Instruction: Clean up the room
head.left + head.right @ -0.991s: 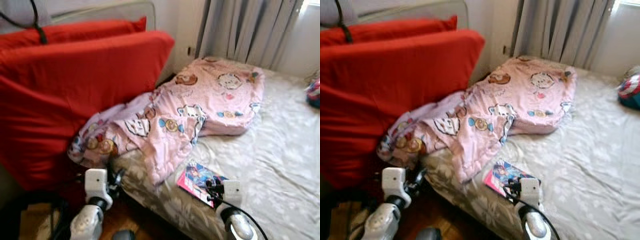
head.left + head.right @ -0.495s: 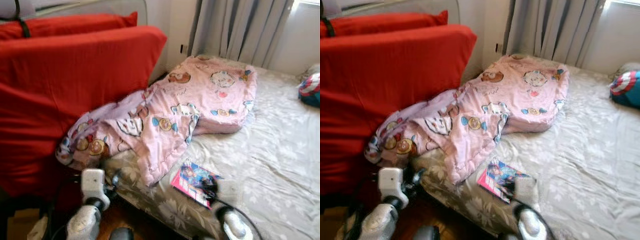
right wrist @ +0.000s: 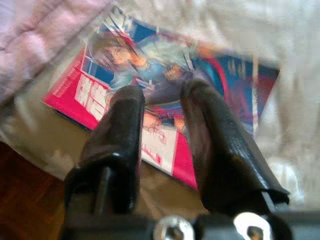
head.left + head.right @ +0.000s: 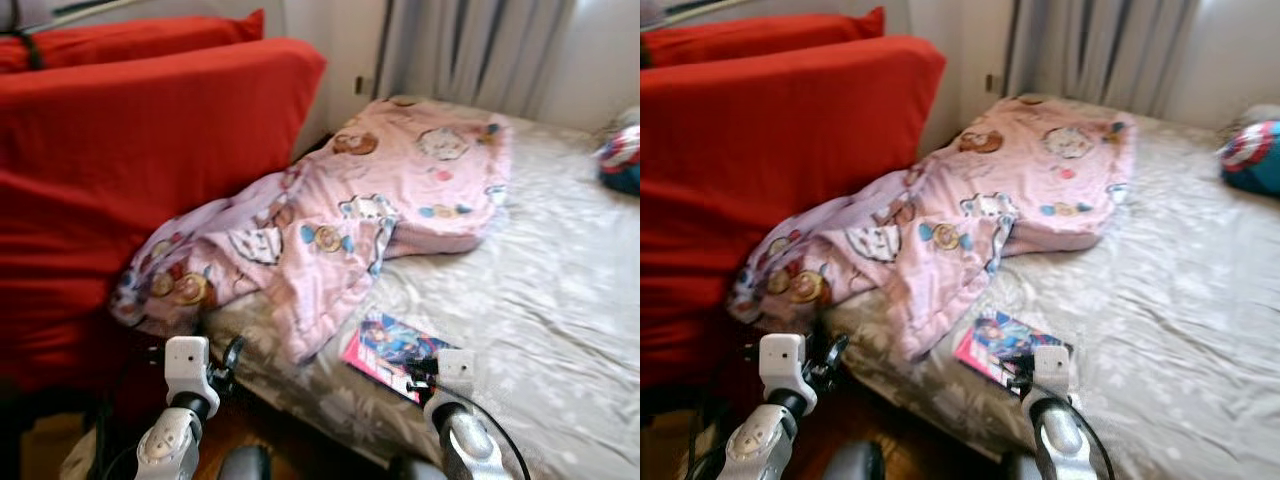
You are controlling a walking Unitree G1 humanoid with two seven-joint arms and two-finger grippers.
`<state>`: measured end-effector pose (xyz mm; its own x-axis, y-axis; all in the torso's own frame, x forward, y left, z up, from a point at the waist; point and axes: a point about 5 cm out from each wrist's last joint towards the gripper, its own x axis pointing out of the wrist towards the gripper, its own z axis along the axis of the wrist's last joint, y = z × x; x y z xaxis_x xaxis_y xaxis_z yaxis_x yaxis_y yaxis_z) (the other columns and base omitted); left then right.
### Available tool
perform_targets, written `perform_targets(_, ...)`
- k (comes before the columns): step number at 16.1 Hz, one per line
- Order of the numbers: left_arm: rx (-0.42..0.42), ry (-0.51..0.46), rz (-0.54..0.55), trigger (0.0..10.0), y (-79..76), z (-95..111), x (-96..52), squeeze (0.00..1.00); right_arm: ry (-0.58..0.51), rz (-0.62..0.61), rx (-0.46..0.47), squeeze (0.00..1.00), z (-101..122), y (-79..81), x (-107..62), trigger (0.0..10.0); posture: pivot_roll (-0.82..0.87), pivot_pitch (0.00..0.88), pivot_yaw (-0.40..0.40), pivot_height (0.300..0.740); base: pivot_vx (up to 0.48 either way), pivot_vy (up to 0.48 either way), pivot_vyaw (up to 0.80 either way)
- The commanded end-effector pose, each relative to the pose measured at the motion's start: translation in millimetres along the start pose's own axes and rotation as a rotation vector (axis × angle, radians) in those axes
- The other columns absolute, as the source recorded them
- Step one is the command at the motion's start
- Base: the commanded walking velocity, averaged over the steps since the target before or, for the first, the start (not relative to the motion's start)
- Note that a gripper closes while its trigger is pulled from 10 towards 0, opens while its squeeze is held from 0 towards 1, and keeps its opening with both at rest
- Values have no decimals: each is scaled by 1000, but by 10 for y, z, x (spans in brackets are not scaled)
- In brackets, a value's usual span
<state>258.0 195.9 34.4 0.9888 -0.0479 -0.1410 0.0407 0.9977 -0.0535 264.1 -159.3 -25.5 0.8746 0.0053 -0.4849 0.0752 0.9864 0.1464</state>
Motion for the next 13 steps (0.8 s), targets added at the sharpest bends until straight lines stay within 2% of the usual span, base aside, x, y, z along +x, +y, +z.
perform_targets(1, -13, -32, 10, 10000, 36, 112, 60, 0, 35, -62, 64, 0, 5, -119, 12, 10000, 78, 89, -20, 611, 0, 0, 0)
perform_targets(2, -6, -35, 12, 10000, 56, 133, 78, 0, 56, -78, 88, 925, 22, -136, 32, 10000, 85, 100, -18, 611, 0, 0, 0)
perform_targets(3, -5, -38, 14, 10000, 71, 151, 87, 0, 56, -95, 128, 1000, 46, -151, 45, 10000, 95, 117, -14, 611, 0, 0, 0)
perform_targets(4, 5, -47, 14, 10000, 109, 215, 97, 0, 57, -160, 212, 1000, 125, -225, 78, 10000, 105, 156, -6, 611, 0, 0, 0)
perform_targets(7, 16, -48, 10, 10000, 145, 253, 48, 0, 49, -197, 246, 1000, 222, -308, 107, 10000, 119, 208, 6, 611, 0, 0, 0)
perform_targets(11, 18, -15, 0, 10000, 133, 197, -99, 0, 37, -281, 302, 1000, 296, -533, 86, 10000, 127, 247, 15, 611, 0, 0, 0)
perform_targets(12, 19, -8, -6, 10000, 122, 186, -130, 0, 37, -287, 320, 0, 304, -551, 86, 10000, 128, 257, 17, 611, 0, 0, 0)
perform_targets(13, 19, -2, -9, 10000, 117, 181, -151, 0, 37, -291, 333, 0, 307, -559, 86, 10000, 128, 263, 19, 611, 0, 0, 0)
